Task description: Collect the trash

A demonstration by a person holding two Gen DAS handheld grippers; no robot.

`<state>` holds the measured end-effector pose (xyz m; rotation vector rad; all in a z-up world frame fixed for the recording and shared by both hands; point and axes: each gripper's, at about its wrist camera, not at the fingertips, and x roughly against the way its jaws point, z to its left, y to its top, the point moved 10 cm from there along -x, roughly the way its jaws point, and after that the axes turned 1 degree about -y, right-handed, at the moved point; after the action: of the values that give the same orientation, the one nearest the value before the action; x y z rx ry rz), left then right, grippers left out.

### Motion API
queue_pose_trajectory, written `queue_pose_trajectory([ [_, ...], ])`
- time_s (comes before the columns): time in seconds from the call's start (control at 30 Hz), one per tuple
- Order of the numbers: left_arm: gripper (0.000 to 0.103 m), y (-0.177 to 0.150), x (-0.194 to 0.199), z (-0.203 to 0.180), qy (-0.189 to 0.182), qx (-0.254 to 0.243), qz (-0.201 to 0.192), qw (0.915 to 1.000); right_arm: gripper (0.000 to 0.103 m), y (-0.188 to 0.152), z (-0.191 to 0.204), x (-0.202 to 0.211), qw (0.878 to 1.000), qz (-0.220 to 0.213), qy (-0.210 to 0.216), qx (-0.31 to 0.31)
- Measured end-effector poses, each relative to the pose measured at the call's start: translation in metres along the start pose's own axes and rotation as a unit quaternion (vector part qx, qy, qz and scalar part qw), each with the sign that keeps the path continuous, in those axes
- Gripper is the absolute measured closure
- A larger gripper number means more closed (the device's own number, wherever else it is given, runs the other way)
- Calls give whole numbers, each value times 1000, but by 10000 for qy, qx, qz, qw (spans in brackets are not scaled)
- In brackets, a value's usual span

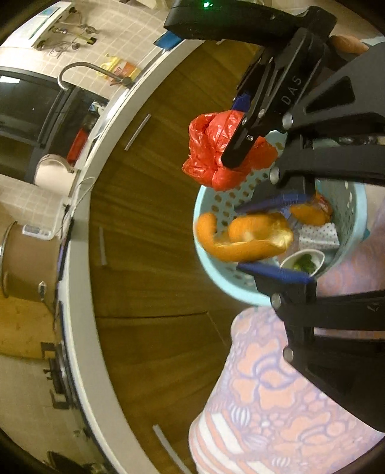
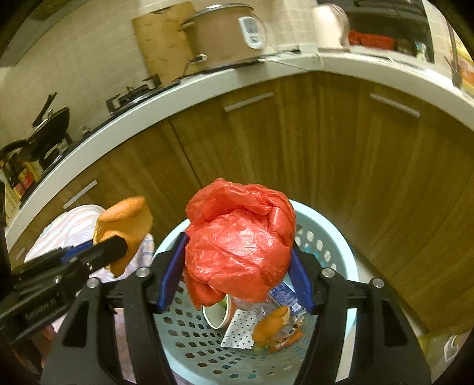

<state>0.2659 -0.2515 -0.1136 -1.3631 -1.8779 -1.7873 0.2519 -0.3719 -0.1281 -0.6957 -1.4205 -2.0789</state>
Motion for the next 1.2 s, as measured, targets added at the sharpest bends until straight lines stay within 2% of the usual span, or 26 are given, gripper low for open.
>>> queue_pose_trajectory([
  [0.1, 52, -3, 0, 2, 11, -3, -15, 10000, 33, -4, -10, -6, 9997, 115, 20, -223],
  [0.43, 51, -7, 18, 9, -42, 116, -94, 9999, 33, -1, -4, 7, 9999, 54, 22, -136],
  [0.53, 46, -3, 36, 9, -29, 150, -304, 9994, 33, 6, 10, 23, 9999, -122, 6, 63],
  [0.77, 26, 6, 89, 16, 53, 433, -985, 9942, 33, 16, 46, 68, 9963, -668, -87, 532],
  [0.87, 26, 3, 111, 27, 345, 533, -1287, 9896, 33, 12, 53, 83, 9948, -834, -88, 581],
  [1.0, 18, -10, 125, 37, 652, 670, -1491, 9844, 33, 4, 54, 94, 9938, -945, -107, 570],
  [1.07, 18, -18, 128, 43, 835, 733, -1573, 9813, 33, 1, 52, 101, 9921, -1106, -224, 543],
  [1.13, 18, -23, 131, 47, 1098, 661, -1639, 9781, 33, -2, 49, 108, 9906, -1260, -315, 441],
  [1.2, 18, -22, 139, 44, 1212, 540, -1772, 9752, 33, 0, 53, 117, 9882, -1392, -370, 524],
])
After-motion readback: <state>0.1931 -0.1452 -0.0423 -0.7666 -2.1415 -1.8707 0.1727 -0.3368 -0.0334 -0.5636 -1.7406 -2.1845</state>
